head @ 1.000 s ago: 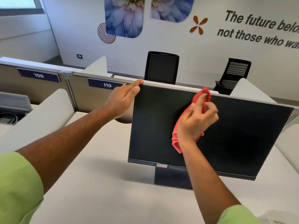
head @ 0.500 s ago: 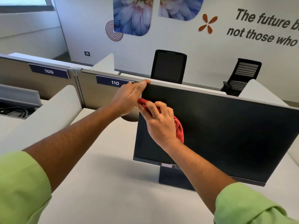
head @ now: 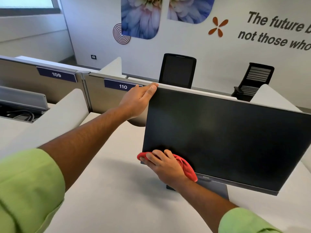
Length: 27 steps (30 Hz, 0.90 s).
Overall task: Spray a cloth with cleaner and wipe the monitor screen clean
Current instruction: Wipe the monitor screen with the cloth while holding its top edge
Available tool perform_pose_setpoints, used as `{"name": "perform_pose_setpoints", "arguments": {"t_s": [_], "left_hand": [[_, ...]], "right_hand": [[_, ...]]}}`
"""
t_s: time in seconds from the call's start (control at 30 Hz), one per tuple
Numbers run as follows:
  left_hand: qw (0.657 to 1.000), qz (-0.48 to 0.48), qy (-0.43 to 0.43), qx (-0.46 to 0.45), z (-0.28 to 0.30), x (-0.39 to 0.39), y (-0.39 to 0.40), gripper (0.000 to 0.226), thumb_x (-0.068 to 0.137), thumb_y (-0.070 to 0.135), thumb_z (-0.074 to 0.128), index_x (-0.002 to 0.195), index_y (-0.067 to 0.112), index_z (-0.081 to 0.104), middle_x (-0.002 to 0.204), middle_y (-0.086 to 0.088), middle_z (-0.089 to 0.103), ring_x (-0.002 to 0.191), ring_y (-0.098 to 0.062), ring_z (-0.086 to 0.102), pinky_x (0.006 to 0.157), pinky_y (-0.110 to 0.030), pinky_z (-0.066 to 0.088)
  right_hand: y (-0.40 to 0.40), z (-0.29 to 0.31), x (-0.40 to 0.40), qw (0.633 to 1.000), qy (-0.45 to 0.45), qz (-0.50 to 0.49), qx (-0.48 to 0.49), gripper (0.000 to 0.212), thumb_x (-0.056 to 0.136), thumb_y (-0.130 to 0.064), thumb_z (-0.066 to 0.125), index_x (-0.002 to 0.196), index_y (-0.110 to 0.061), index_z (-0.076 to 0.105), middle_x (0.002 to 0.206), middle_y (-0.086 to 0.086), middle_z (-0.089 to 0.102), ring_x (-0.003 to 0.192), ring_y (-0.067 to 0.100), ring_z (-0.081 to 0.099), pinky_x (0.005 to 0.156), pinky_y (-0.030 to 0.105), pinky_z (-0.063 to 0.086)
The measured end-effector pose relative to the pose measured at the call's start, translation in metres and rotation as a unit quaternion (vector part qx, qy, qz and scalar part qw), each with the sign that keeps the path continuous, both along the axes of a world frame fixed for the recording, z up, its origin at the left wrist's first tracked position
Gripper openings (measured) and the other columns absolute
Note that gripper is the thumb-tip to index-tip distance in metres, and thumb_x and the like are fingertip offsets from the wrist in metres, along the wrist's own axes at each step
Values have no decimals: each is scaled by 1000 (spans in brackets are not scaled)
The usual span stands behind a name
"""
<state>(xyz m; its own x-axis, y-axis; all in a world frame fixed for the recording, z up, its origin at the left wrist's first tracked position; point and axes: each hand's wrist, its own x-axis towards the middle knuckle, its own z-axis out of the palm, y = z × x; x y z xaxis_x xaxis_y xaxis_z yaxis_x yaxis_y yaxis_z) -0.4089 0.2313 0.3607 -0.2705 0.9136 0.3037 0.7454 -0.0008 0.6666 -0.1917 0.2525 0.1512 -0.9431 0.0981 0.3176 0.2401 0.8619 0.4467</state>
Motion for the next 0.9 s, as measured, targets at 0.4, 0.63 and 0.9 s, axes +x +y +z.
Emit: {"name": "perform_pose_setpoints", "arguments": {"t_s": [0.4,0.63,0.9], "left_hand": [[1000,-19,-16,10,3,8,5,64,99,64,16,149,36,45,148,2,54,148,-30,31,118,-54,28],[999,-23,-17,15,0,14,4,56,105,54,19,151,32,41,151,3,49,149,-25,27,121,-48,23],[1000,2,-5,17,-9,7,1,54,107,50,19,153,30,37,155,0,45,153,-32,17,122,-47,13]], "right_hand": [[57,102,13,980,181,-42,65,53,102,-14,58,151,-31,54,127,3,55,109,30,59,80,46,46],[87,168,9,925,332,-178,39,54,104,-15,60,155,-30,51,131,11,56,118,34,48,84,47,46],[31,48,11,980,176,-73,62,66,98,-9,54,159,-29,43,133,3,48,113,30,58,85,47,47]]}}
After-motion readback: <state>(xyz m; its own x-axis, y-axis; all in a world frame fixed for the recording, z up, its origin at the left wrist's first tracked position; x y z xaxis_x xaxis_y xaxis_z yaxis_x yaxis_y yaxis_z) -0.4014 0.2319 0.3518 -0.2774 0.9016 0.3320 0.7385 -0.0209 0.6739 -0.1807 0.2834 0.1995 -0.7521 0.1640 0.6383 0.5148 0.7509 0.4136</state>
